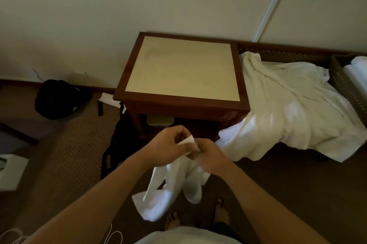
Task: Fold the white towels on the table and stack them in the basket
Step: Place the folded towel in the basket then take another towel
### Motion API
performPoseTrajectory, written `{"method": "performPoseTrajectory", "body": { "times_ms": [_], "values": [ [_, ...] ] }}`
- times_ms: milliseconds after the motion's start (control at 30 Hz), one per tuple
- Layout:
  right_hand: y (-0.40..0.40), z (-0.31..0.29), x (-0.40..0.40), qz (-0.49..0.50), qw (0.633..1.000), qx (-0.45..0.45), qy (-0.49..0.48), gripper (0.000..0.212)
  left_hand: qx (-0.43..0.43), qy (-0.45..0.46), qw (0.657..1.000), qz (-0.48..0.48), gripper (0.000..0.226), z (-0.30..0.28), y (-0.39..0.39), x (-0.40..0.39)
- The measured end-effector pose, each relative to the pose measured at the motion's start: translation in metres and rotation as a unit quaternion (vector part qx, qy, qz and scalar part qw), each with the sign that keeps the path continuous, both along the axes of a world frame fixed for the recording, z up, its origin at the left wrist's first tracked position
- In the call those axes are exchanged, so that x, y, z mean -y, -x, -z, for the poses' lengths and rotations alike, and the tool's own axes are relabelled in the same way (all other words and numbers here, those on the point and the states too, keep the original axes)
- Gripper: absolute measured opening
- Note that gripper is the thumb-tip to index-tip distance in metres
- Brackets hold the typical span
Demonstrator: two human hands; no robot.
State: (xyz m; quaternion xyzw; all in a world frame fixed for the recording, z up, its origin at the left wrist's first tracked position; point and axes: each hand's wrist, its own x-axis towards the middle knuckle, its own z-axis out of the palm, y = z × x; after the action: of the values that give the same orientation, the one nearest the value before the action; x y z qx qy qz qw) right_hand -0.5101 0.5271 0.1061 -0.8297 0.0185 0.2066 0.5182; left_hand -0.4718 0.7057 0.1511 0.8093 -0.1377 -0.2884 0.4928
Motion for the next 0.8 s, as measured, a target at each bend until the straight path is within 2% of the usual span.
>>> {"method": "performPoseTrajectory", "body": {
  "times_ms": [67, 133, 200, 267, 300, 400, 467, 633, 733, 800],
  "values": [
    [0.001, -0.006, 0.008, 0.024, 0.999, -0.001, -0.033, 0.013, 0.046, -0.057, 0.997, 0.035, 0.041, 0.019, 0.003, -0.013],
    [0.0, -0.015, 0.016, 0.07, 0.997, 0.005, -0.043, 0.022, 0.066, -0.095, 0.993, -0.003, 0.031, 0.049, 0.013, -0.028],
    [-0.002, -0.021, 0.024, 0.141, 0.986, -0.001, -0.092, 0.026, 0.037, -0.135, 0.988, -0.058, 0.013, 0.073, 0.024, -0.042],
    [-0.005, -0.024, 0.03, 0.196, 0.975, 0.007, -0.1, 0.023, -0.014, -0.148, 0.983, -0.107, 0.011, 0.082, 0.031, -0.045],
    [-0.007, -0.024, 0.033, 0.211, 0.975, 0.011, -0.071, 0.022, -0.02, -0.145, 0.981, -0.131, 0.013, 0.081, 0.032, -0.042],
    [-0.006, -0.012, 0.037, 0.182, 0.981, -0.011, 0.07, 0.042, -0.03, -0.082, 0.976, -0.201, 0.012, 0.069, 0.026, -0.023],
    [0.004, -0.002, 0.035, 0.169, 0.982, -0.014, 0.089, 0.051, -0.081, -0.01, 0.969, -0.232, 0.009, 0.057, 0.019, -0.009],
    [0.02, 0.004, 0.028, 0.176, 0.983, 0.052, 0.03, 0.052, -0.202, 0.092, 0.95, -0.222, 0.016, 0.035, 0.021, 0.021],
    [0.024, 0.004, 0.025, 0.241, 0.968, 0.061, -0.042, 0.045, -0.224, 0.147, 0.941, -0.209, 0.02, 0.031, 0.021, 0.027],
    [0.027, 0.006, 0.025, 0.295, 0.948, 0.05, -0.104, 0.04, -0.205, 0.171, 0.949, -0.169, 0.017, 0.026, 0.02, 0.026]
  ]
}}
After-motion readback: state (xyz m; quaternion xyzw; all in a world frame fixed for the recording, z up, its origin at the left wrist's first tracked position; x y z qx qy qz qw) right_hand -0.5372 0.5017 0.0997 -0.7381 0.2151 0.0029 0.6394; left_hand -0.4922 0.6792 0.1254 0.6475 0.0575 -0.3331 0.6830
